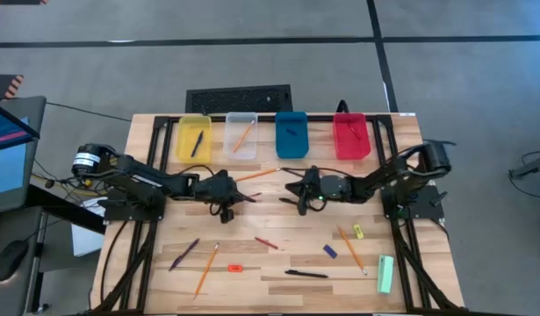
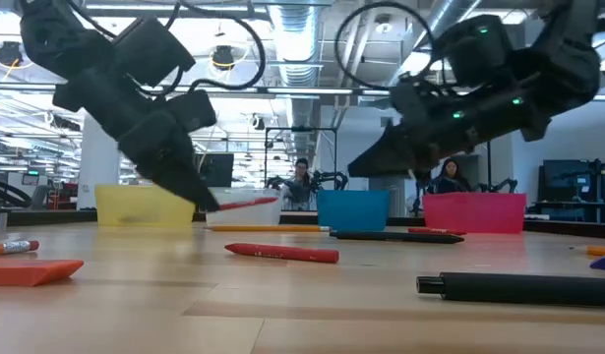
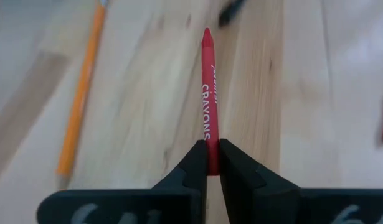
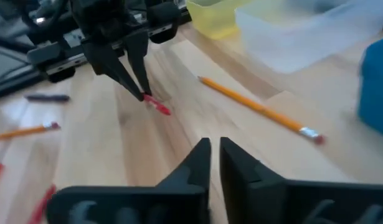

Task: Sort crayons/erasers/pens/pencils in bins
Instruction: Put the red crayon into the red bin

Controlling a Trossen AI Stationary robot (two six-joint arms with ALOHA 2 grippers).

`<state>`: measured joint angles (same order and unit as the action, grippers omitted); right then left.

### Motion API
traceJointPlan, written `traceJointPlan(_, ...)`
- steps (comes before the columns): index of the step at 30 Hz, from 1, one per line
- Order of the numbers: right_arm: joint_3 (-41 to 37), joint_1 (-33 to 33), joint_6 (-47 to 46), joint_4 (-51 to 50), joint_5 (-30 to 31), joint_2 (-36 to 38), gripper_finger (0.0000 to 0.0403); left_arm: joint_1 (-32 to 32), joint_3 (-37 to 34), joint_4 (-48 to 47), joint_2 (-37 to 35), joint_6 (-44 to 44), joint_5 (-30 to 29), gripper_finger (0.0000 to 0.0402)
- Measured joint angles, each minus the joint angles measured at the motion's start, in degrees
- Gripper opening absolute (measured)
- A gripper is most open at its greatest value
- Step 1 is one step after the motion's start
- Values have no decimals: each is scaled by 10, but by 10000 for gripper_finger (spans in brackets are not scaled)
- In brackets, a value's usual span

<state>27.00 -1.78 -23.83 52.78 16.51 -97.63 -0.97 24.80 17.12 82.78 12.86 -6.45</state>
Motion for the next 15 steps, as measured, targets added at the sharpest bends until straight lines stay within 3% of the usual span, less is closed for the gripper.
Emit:
traceJointPlan(11, 117, 0, -126, 7, -14, -97, 184, 17, 0, 136, 0, 45, -35, 15)
traceJointPlan(15, 145, 0, -154, 68, -7, -135, 215, 18, 1, 166, -1, 49, -38, 16)
